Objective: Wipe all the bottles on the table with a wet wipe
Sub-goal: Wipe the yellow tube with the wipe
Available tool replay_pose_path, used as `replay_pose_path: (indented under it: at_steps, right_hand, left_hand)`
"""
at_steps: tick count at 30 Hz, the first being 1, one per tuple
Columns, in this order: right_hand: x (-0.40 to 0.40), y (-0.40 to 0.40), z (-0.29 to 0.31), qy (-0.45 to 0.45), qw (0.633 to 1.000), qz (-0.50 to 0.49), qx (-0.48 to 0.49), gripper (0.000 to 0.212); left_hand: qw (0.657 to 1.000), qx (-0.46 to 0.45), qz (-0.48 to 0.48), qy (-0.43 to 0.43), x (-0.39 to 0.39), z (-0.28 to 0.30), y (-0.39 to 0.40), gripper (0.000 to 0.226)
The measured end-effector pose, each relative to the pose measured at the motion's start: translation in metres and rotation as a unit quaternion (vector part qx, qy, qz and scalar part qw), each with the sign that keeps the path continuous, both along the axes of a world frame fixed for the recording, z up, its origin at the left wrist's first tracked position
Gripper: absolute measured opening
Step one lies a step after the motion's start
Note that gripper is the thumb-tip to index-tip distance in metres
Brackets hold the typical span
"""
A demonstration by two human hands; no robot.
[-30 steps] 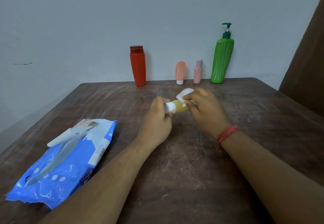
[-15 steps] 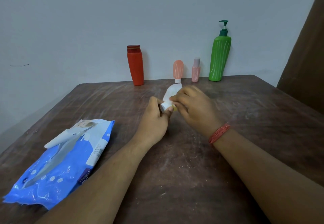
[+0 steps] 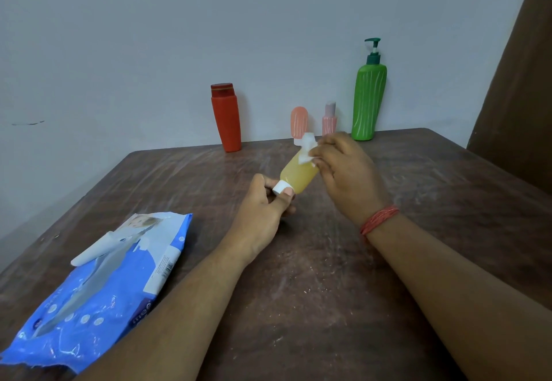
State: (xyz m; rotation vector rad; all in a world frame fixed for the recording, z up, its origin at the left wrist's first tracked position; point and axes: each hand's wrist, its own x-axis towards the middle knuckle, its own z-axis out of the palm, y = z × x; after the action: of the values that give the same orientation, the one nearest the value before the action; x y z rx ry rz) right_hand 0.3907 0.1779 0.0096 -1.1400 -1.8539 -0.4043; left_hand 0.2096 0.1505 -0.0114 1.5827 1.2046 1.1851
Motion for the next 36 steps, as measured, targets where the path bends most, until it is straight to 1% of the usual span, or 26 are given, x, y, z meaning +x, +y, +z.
replay_pose_path:
  at_steps: [2, 5, 7, 9, 11, 13, 15, 19, 20, 21, 24, 25, 27, 29, 31, 33, 36]
  right_hand:
    - [0.001, 0.000, -0.001, 0.001, 1.000, -0.015, 0.001, 0.024]
    - [-0.015, -0.009, -0.005, -0.085, 0.996, 0.033, -0.014, 0.044]
    - [-0.018, -0.008, -0.007, -0.123, 0.992, 0.022, -0.022, 0.050]
    - [-0.010, 0.000, -0.004, -0.094, 0.995, -0.013, -0.033, 0.047]
    - [0.002, 0.008, -0.004, -0.032, 0.997, -0.056, -0.036, 0.037]
    - [0.008, 0.010, -0.003, 0.002, 0.997, -0.067, -0.033, 0.032]
    - [0.006, 0.006, -0.003, -0.003, 0.999, -0.043, -0.022, 0.032]
    - [-0.008, -0.008, -0.003, -0.074, 0.995, 0.065, -0.003, 0.025]
    - [-0.009, -0.007, -0.003, -0.082, 0.994, 0.075, 0.001, 0.024]
    - [-0.007, -0.004, -0.003, -0.077, 0.995, 0.066, 0.004, 0.024]
    - [0.004, 0.005, 0.001, -0.003, 1.000, -0.017, -0.011, 0.025]
    - [0.005, 0.004, 0.000, 0.006, 1.000, -0.020, -0.020, 0.026]
    - [-0.002, -0.002, -0.003, -0.023, 0.999, 0.023, -0.033, 0.027]
    - [-0.016, -0.011, -0.008, -0.073, 0.992, 0.091, -0.041, 0.028]
    - [-0.023, -0.012, -0.009, -0.109, 0.986, 0.122, -0.041, 0.028]
    - [-0.018, -0.006, -0.005, -0.107, 0.989, 0.098, -0.026, 0.028]
    - [0.001, 0.002, 0.001, -0.028, 0.999, 0.021, -0.013, 0.028]
  left_hand:
    - [1.000, -0.003, -0.002, 0.013, 0.001, -0.002, 0.001, 0.010]
    - [1.000, -0.009, 0.012, 0.006, -0.001, -0.003, 0.003, 0.012]
    - [1.000, -0.014, 0.017, 0.000, -0.002, -0.003, 0.003, 0.012]
    - [1.000, -0.011, 0.011, 0.013, -0.001, -0.003, 0.003, 0.011]
    - [1.000, -0.012, -0.006, 0.023, 0.001, -0.004, 0.003, 0.010]
    - [0.999, -0.016, -0.017, 0.029, 0.001, -0.004, 0.002, 0.011]
    - [0.999, -0.016, -0.014, 0.026, 0.000, -0.004, 0.003, 0.010]
    - [1.000, -0.017, -0.005, -0.007, -0.004, -0.004, 0.003, 0.011]
    - [1.000, -0.019, -0.005, -0.011, -0.003, -0.003, 0.003, 0.011]
    - [1.000, -0.020, -0.009, -0.011, -0.003, -0.003, 0.003, 0.011]
    - [1.000, -0.022, -0.020, 0.009, -0.001, -0.004, 0.003, 0.008]
    - [1.000, -0.022, -0.019, 0.011, 0.000, -0.005, 0.003, 0.009]
    - [1.000, -0.021, -0.011, -0.015, -0.001, -0.006, 0.005, 0.012]
    - [0.997, -0.030, -0.003, -0.069, -0.004, -0.007, 0.007, 0.016]
    - [0.993, -0.039, -0.001, -0.109, -0.006, -0.006, 0.008, 0.015]
    - [0.994, -0.040, -0.009, -0.104, -0.006, -0.006, 0.008, 0.015]
    - [0.999, -0.026, -0.037, -0.025, -0.003, -0.007, 0.007, 0.014]
